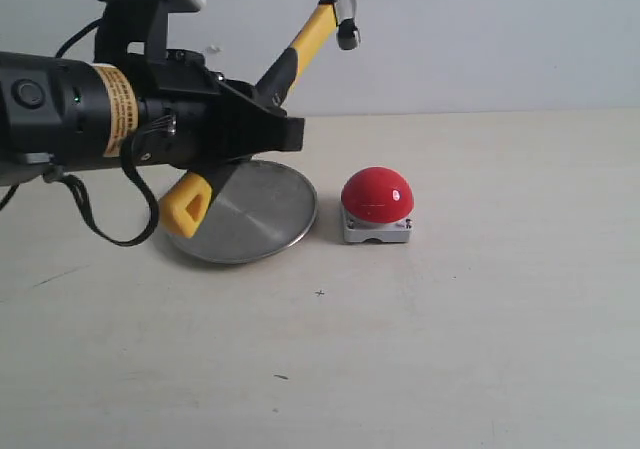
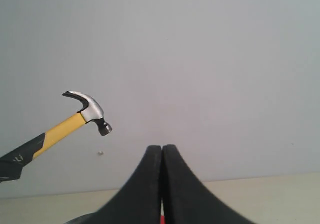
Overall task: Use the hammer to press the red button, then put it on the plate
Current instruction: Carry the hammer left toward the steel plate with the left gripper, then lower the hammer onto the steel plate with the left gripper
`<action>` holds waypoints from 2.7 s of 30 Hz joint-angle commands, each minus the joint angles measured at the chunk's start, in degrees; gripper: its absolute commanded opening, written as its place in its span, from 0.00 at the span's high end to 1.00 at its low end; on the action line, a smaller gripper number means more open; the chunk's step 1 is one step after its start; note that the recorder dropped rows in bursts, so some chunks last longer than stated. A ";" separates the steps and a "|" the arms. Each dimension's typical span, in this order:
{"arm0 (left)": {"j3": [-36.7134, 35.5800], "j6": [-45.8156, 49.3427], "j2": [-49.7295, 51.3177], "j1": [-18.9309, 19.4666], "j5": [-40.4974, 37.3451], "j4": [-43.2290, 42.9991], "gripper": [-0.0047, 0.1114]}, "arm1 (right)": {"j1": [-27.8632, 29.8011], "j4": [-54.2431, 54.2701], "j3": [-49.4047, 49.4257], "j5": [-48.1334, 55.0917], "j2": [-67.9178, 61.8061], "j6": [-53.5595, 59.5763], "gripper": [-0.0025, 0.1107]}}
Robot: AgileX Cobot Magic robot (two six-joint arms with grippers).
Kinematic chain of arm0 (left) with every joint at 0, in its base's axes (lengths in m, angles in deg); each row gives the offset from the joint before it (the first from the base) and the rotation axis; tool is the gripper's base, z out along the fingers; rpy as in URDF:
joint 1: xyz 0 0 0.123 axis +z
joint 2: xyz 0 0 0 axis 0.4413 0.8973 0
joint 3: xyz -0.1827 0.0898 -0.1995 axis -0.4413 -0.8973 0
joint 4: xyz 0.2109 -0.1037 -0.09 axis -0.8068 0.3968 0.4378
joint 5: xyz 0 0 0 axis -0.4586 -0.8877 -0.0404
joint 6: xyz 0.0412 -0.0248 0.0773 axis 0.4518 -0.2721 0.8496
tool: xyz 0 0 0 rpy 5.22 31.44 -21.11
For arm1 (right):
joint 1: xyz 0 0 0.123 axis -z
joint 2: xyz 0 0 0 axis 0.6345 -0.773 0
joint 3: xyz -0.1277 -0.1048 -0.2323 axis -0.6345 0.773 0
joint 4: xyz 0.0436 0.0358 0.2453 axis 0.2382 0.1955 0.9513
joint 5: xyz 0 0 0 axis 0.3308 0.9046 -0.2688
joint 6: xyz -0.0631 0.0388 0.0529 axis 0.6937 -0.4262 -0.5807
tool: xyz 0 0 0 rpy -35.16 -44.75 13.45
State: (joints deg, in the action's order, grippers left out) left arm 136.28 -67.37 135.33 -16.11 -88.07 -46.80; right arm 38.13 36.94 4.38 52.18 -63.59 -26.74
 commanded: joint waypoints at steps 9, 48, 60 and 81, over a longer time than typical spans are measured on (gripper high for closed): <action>-8.54 -2.09 -1.64 9.79 11.42 1.57 0.96 | -0.08 -0.38 0.29 0.03 0.33 0.01 0.98; -1.67 -41.12 38.41 34.39 66.85 -8.12 0.96 | -0.08 -0.28 0.29 0.04 0.33 0.01 0.98; -0.09 -40.00 40.48 34.50 68.67 -10.01 0.96 | -0.08 -0.38 0.29 0.26 0.33 0.01 0.98; 3.25 -45.13 40.58 34.34 63.61 -11.83 0.96 | -0.08 -0.27 0.29 0.26 0.33 0.01 0.98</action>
State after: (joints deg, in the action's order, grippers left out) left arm 138.92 -112.93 176.36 18.23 -25.77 -58.90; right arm 38.13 36.94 4.38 52.18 -63.59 -26.74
